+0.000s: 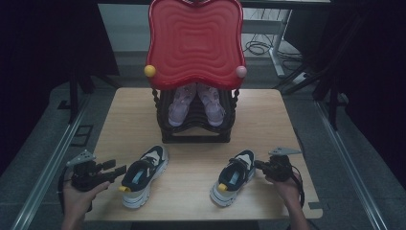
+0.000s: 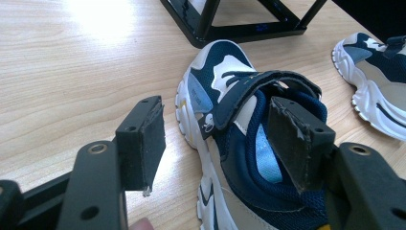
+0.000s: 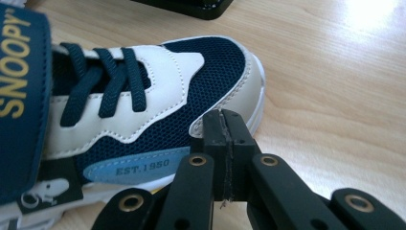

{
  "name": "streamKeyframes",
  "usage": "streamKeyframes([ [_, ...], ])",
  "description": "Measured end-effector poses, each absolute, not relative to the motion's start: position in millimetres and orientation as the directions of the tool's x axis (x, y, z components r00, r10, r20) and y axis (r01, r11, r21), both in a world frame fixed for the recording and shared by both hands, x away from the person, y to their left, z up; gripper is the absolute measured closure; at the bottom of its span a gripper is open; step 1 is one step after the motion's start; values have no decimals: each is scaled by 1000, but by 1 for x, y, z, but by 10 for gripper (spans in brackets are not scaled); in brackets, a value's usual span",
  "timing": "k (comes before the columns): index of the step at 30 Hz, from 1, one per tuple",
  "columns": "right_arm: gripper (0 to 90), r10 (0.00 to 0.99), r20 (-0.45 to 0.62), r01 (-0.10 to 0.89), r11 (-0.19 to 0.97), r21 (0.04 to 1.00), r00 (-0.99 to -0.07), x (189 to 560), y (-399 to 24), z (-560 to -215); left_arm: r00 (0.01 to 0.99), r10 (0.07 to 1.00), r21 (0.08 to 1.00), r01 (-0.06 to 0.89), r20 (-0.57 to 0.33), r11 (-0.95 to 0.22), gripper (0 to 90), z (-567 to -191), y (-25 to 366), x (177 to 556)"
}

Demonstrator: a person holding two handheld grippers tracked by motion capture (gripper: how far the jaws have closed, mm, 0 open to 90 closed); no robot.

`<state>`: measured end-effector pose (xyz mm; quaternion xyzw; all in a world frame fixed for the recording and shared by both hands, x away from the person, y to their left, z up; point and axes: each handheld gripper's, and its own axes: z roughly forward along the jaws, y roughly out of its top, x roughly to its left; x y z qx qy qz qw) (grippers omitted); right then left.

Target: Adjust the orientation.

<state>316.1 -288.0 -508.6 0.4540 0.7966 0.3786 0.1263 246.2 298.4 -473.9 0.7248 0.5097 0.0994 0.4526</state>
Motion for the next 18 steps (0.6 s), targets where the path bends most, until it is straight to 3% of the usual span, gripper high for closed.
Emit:
streamKeyframes([
  [18,894,770,155,607,344,716,-619,343,-251,-516,460,829,754,653,-317,-74,382,-475,298,247],
])
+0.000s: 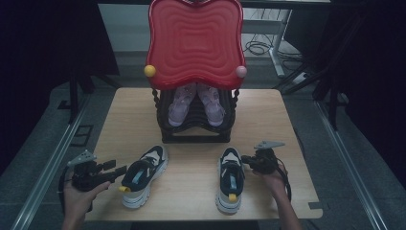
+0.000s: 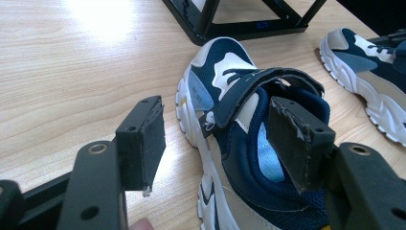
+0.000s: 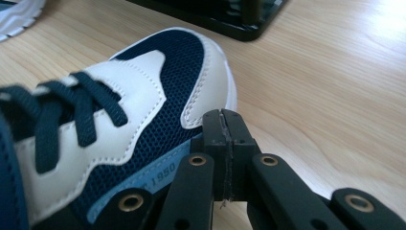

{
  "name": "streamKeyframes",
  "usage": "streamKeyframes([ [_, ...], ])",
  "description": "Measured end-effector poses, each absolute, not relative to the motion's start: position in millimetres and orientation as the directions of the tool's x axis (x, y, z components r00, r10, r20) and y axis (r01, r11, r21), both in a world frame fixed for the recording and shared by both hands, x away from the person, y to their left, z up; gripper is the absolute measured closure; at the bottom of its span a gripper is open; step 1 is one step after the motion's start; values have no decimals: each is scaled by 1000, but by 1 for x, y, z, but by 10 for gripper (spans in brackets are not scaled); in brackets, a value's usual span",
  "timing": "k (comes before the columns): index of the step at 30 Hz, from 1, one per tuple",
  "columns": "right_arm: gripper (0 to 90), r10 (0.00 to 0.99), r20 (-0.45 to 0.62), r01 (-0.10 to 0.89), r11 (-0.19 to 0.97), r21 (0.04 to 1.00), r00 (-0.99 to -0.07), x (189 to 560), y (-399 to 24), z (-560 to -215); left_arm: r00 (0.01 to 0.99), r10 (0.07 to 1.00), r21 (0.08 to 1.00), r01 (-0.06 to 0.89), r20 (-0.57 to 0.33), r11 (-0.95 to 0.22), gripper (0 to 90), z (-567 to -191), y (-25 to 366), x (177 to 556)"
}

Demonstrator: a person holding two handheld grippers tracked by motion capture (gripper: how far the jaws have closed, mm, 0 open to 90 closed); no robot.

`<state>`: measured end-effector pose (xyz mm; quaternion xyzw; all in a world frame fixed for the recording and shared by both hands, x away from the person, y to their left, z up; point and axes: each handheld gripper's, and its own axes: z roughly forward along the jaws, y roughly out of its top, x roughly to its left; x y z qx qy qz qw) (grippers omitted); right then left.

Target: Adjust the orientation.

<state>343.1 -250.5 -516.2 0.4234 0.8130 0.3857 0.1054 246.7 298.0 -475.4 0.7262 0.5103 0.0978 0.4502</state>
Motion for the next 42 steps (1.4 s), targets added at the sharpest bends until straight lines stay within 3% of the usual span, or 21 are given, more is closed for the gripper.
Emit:
streamKeyframes([
  [23,893,655,198,555,397,730,-729,361,-203,-519,461,829,754,653,-316,-76,383,-476,298,247],
  [42,879,689,171,497,307,811,-704,333,-233,-485,456,835,775,629,-309,-56,388,-470,304,242],
])
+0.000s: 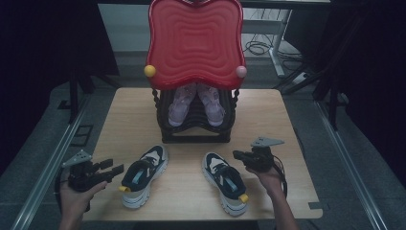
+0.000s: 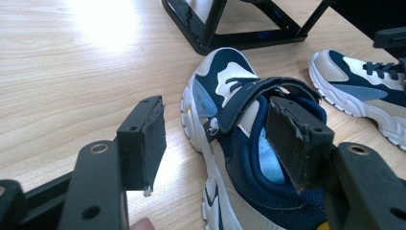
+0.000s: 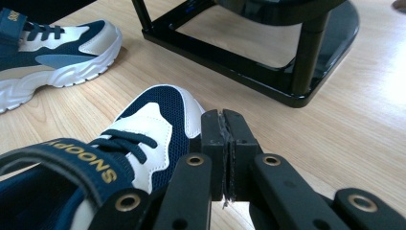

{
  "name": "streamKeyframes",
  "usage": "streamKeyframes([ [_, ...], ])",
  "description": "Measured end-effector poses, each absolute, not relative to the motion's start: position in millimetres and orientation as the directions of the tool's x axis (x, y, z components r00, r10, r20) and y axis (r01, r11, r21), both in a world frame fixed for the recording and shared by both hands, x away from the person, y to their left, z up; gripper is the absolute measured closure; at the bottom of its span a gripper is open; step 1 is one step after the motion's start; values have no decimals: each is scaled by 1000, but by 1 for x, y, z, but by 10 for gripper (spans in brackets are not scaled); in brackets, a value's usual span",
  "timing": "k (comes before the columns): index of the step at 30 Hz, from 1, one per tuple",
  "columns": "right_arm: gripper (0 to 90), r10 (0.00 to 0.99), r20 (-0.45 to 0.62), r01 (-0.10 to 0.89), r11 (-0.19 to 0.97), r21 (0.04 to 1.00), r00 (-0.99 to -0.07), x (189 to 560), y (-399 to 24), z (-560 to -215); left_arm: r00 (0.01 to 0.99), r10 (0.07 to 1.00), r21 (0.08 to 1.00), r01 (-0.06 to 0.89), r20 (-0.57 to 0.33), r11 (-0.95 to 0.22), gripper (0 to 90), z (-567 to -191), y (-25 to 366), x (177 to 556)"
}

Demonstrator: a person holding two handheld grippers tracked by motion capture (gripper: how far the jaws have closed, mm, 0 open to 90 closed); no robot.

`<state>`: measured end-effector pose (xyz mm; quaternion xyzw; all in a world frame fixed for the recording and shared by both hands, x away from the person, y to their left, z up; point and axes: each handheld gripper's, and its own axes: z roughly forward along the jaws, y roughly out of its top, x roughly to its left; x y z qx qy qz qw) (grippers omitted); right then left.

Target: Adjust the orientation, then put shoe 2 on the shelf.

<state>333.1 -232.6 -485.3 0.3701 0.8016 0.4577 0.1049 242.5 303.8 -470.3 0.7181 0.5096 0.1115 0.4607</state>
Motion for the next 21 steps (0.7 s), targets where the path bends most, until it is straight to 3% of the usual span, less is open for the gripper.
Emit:
streamKeyframes([
  [11,873,714,145,491,306,815,-685,316,-257,-479,461,836,784,617,-297,-62,389,-467,304,240],
  [21,694,729,149,507,299,809,-668,301,-280,-479,469,835,792,607,-288,-67,388,-463,303,238],
])
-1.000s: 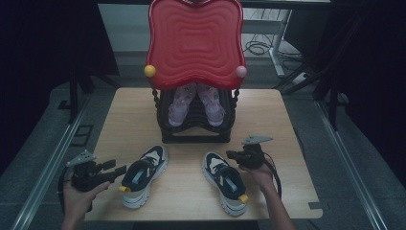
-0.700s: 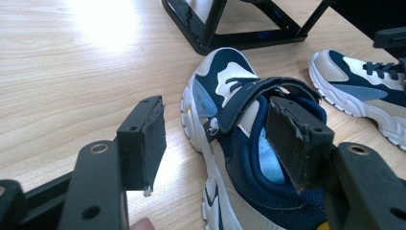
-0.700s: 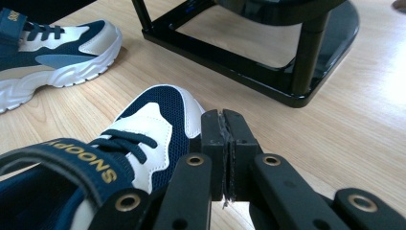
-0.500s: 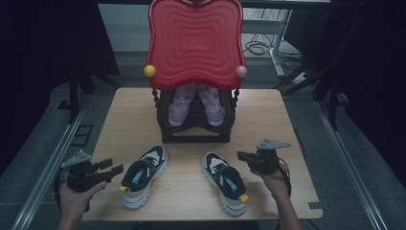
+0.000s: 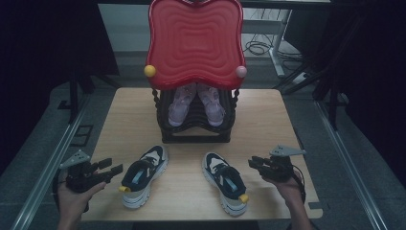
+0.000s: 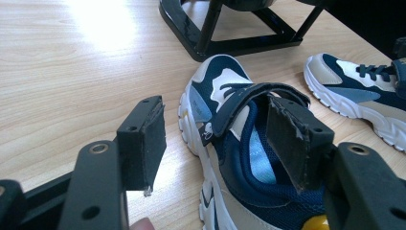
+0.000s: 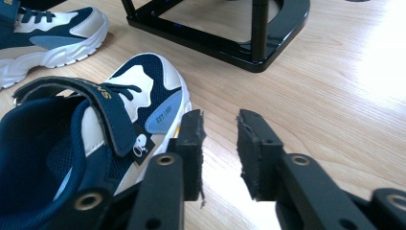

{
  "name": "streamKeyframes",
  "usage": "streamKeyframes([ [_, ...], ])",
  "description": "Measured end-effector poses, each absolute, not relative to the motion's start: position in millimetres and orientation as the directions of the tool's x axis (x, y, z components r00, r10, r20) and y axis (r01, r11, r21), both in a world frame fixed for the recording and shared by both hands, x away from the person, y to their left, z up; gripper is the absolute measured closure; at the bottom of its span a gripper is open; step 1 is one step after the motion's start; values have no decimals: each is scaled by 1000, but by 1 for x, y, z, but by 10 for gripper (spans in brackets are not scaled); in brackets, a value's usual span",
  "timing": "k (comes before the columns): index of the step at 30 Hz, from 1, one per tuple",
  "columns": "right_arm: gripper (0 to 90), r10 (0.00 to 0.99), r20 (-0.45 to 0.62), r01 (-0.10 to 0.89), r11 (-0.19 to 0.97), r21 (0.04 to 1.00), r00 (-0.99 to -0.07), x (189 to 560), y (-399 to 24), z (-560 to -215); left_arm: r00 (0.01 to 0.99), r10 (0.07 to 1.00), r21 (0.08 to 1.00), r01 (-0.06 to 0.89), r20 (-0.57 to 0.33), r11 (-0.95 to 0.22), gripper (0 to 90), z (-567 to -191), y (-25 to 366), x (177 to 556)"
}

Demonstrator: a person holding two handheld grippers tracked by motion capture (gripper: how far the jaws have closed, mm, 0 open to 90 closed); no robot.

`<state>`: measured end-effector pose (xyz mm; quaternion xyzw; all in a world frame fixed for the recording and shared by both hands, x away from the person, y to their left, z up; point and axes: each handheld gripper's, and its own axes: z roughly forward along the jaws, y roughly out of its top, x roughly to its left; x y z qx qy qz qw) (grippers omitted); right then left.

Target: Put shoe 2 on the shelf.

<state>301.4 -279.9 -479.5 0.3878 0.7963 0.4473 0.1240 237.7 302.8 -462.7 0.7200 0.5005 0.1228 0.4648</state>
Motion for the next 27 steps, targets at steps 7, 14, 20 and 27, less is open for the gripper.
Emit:
streamKeyframes([
  [7,550,727,163,501,276,821,-667,296,-286,-472,481,827,790,608,-289,-78,387,-462,299,238],
  [14,497,715,169,497,277,823,-678,286,-287,-467,488,825,794,602,-285,-81,384,-460,299,236],
  [20,490,695,169,494,298,817,-698,274,-279,-458,500,819,796,598,-280,-93,399,-459,297,235],
  [27,485,683,153,480,320,817,-714,266,-270,-454,494,824,788,608,-276,-100,410,-458,293,237],
])
